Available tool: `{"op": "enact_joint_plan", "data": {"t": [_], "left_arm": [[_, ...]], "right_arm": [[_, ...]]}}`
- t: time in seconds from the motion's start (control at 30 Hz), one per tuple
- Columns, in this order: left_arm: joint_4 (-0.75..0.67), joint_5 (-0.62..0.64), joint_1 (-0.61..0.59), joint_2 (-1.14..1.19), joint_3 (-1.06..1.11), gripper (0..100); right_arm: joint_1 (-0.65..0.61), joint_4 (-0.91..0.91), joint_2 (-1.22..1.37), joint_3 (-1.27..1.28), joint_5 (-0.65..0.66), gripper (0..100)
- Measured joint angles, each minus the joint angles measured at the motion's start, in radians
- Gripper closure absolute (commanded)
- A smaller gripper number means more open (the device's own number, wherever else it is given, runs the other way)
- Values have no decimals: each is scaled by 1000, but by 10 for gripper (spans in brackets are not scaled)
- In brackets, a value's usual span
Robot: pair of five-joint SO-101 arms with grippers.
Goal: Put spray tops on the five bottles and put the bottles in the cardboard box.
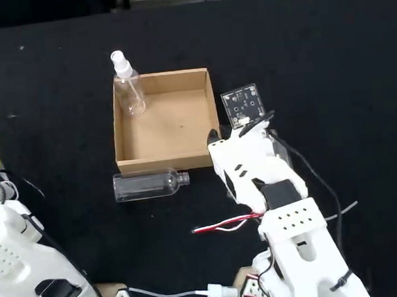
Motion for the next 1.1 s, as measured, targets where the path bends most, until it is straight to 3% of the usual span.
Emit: {"op": "enact_joint_plan", "data": {"t": [0.57, 1.03, 1.1], "left_arm": [[333, 17, -2, -193, 8, 743], [408, -21, -2, -222, 8, 750], [408, -21, -2, -222, 8, 793]], "right_arm": [[0, 0, 0, 0, 0, 959], [0, 0, 0, 0, 0, 959], [0, 0, 0, 0, 0, 959]]}}
